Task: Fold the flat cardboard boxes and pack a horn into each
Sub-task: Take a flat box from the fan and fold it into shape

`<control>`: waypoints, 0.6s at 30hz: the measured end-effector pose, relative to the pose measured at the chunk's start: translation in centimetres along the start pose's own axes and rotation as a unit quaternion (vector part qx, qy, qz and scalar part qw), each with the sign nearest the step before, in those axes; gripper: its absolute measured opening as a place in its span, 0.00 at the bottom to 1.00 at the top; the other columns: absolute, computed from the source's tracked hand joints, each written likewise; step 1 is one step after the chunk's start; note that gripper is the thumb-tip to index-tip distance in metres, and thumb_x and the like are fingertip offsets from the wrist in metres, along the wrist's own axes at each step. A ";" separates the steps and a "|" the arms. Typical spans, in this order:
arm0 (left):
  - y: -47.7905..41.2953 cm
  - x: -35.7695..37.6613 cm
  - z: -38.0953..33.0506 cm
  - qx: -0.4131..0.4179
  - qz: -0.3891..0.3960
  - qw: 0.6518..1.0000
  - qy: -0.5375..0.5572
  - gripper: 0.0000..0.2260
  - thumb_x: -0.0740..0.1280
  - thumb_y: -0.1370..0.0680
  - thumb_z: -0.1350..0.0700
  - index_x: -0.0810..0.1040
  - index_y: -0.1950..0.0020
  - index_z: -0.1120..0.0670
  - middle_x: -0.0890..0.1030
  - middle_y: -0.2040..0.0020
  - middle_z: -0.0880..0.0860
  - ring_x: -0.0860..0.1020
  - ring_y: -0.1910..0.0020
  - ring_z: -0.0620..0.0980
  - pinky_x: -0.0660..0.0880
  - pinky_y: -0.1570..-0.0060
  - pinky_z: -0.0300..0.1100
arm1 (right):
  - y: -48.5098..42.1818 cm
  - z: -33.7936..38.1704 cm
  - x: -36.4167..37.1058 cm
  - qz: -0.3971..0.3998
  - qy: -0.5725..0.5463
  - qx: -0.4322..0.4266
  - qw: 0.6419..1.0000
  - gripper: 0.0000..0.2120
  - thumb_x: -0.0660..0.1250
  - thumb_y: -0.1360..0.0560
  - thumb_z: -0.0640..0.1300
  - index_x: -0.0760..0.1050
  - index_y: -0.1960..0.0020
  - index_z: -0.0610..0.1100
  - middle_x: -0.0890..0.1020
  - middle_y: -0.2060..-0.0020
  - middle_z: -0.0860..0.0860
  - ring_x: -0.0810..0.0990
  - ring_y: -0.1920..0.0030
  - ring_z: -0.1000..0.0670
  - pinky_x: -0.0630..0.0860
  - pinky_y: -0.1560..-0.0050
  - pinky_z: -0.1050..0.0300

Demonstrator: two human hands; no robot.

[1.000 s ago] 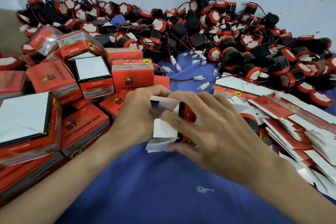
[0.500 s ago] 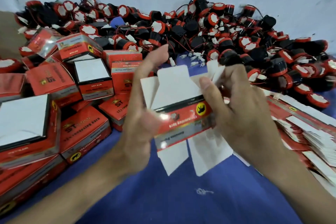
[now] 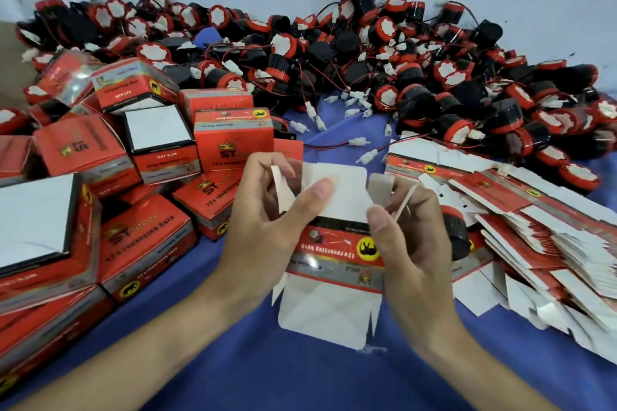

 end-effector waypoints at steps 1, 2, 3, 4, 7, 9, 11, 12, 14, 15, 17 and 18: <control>0.1 -0.1 0.0 0.006 -0.008 1.000 -0.007 0.10 0.71 0.33 0.46 0.71 0.59 0.42 0.77 0.60 0.42 0.78 0.61 0.43 0.78 0.64 0.38 | 0.1 -0.4 -0.2 -0.015 -0.007 0.005 1.000 0.11 0.67 0.32 0.56 0.71 0.52 0.55 0.81 0.57 0.58 0.83 0.55 0.56 0.78 0.65 0.66; 0.2 -0.2 0.1 0.012 -0.016 1.000 -0.016 0.10 0.71 0.33 0.46 0.71 0.59 0.42 0.77 0.61 0.43 0.77 0.62 0.43 0.77 0.63 0.38 | 0.2 -0.8 -0.3 -0.027 -0.011 0.009 1.000 0.10 0.68 0.31 0.55 0.71 0.53 0.54 0.81 0.59 0.59 0.83 0.57 0.56 0.77 0.66 0.66; 0.2 -0.3 0.3 0.012 -0.026 0.999 -0.028 0.11 0.72 0.33 0.47 0.71 0.58 0.43 0.76 0.62 0.43 0.76 0.63 0.44 0.77 0.64 0.38 | 0.3 -1.1 -0.3 -0.038 -0.018 0.013 0.999 0.08 0.68 0.30 0.54 0.71 0.55 0.55 0.81 0.60 0.59 0.83 0.58 0.56 0.77 0.66 0.66; 0.3 -0.4 0.6 0.006 -0.035 0.999 -0.038 0.11 0.73 0.32 0.48 0.71 0.58 0.44 0.75 0.64 0.45 0.75 0.63 0.45 0.76 0.64 0.39 | 0.4 -1.4 -0.3 -0.046 -0.027 0.016 0.998 0.05 0.67 0.29 0.54 0.72 0.56 0.57 0.81 0.61 0.58 0.83 0.58 0.56 0.77 0.66 0.65; 0.3 0.0 1.6 -0.035 -0.031 0.999 -0.024 0.04 0.68 0.28 0.49 0.75 0.58 0.46 0.75 0.65 0.49 0.75 0.65 0.47 0.75 0.67 0.41 | 0.3 -1.9 -0.1 -0.061 -0.055 0.026 0.996 0.07 0.66 0.27 0.53 0.74 0.50 0.64 0.80 0.62 0.57 0.83 0.60 0.56 0.78 0.66 0.64; 0.5 0.7 1.8 -0.043 -0.001 0.999 -0.029 0.06 0.64 0.26 0.49 0.77 0.57 0.51 0.77 0.64 0.50 0.75 0.64 0.46 0.74 0.66 0.39 | 0.2 -2.5 -0.1 -0.062 -0.083 0.045 0.994 0.15 0.65 0.26 0.55 0.74 0.41 0.65 0.81 0.61 0.57 0.82 0.61 0.56 0.79 0.65 0.62; 0.7 1.4 2.3 -0.068 0.035 0.997 -0.025 0.12 0.63 0.24 0.46 0.77 0.55 0.54 0.79 0.61 0.55 0.78 0.62 0.49 0.76 0.63 0.40 | 0.2 -3.2 -0.1 -0.060 -0.097 0.068 0.991 0.17 0.64 0.28 0.58 0.77 0.40 0.63 0.83 0.58 0.56 0.82 0.59 0.53 0.80 0.63 0.59; 0.8 1.6 2.5 -0.084 0.050 0.995 -0.015 0.14 0.64 0.23 0.44 0.77 0.55 0.55 0.80 0.60 0.57 0.79 0.61 0.51 0.77 0.61 0.42 | 0.2 -3.4 0.0 -0.059 -0.099 0.076 0.990 0.14 0.64 0.28 0.57 0.80 0.44 0.62 0.83 0.57 0.55 0.83 0.57 0.53 0.80 0.62 0.59; 1.0 1.7 2.9 -0.117 0.067 0.991 0.001 0.20 0.63 0.24 0.41 0.75 0.52 0.59 0.81 0.57 0.61 0.81 0.59 0.55 0.79 0.58 0.46 | 0.3 -4.0 0.0 -0.058 -0.097 0.094 0.989 0.10 0.63 0.27 0.55 0.82 0.52 0.57 0.83 0.57 0.53 0.83 0.57 0.52 0.80 0.63 0.59; 1.0 1.7 2.9 -0.125 0.073 0.990 -0.001 0.22 0.63 0.24 0.40 0.73 0.49 0.61 0.79 0.54 0.64 0.81 0.58 0.58 0.80 0.57 0.49 | 0.5 -4.3 0.0 -0.057 -0.091 0.102 0.989 0.10 0.62 0.27 0.55 0.80 0.54 0.53 0.82 0.59 0.52 0.83 0.58 0.53 0.79 0.64 0.60; 0.8 1.8 2.5 -0.113 0.088 0.990 -0.009 0.20 0.62 0.24 0.41 0.71 0.50 0.59 0.74 0.52 0.67 0.78 0.58 0.59 0.79 0.56 0.54 | 0.7 -4.2 0.2 -0.047 -0.061 0.097 0.992 0.15 0.62 0.26 0.59 0.76 0.52 0.48 0.80 0.61 0.48 0.82 0.60 0.51 0.78 0.65 0.61; 0.5 1.8 2.1 -0.099 0.095 0.990 -0.015 0.17 0.61 0.25 0.42 0.70 0.53 0.56 0.71 0.53 0.65 0.76 0.59 0.56 0.78 0.58 0.51 | 0.7 -3.9 0.4 -0.036 -0.038 0.083 0.995 0.18 0.61 0.27 0.64 0.75 0.52 0.49 0.79 0.60 0.48 0.82 0.59 0.50 0.78 0.64 0.59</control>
Point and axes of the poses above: each hand's wrist, its own y-axis away from the middle knuckle, its own x-axis out of the palm, z = x × y, the point moved 9 cm from there along -y, towards the middle knuckle
